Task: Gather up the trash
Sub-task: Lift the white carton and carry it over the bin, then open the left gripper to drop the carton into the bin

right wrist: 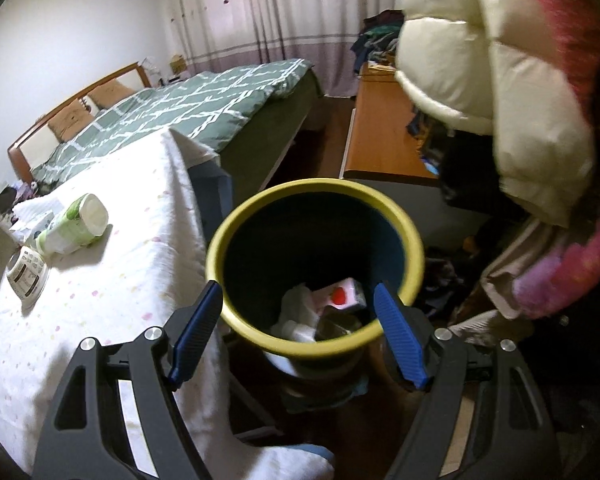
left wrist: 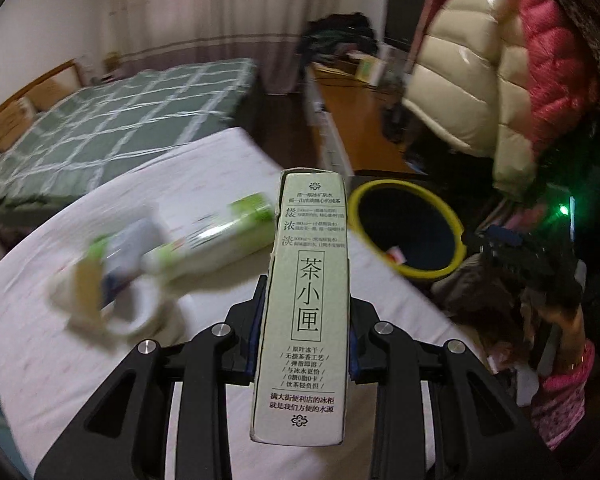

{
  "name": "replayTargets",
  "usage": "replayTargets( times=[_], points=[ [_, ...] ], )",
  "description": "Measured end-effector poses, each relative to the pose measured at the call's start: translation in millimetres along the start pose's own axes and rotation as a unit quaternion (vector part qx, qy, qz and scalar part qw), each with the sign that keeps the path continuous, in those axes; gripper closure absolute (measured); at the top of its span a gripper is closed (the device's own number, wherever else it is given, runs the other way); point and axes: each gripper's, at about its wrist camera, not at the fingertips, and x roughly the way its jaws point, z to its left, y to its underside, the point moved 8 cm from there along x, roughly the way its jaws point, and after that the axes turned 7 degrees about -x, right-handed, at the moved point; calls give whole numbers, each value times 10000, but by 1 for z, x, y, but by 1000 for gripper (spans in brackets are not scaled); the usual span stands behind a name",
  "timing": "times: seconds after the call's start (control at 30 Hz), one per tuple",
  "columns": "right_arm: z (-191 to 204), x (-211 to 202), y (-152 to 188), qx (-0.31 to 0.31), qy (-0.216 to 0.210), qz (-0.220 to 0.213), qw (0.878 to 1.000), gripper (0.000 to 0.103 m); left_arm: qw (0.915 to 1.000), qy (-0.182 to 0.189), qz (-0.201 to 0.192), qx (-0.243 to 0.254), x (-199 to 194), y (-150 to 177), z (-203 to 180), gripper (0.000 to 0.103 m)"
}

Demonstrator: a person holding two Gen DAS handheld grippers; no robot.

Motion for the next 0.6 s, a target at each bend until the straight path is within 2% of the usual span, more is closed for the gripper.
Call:
replayTargets(
  times=[0.27,0.47,0.6],
  points=[
    [-50,-23,20,381,196,-69,9991,29,9974,511,276,438,81,-48,-93,72],
    [-77,-26,30,611,336,-54,9976,29,9947,606,410,729,141,-70,-155,72],
    [-83,-24,36,680,355,7,9971,29,9940,570,504,780,173,-76,-176,71]
  ],
)
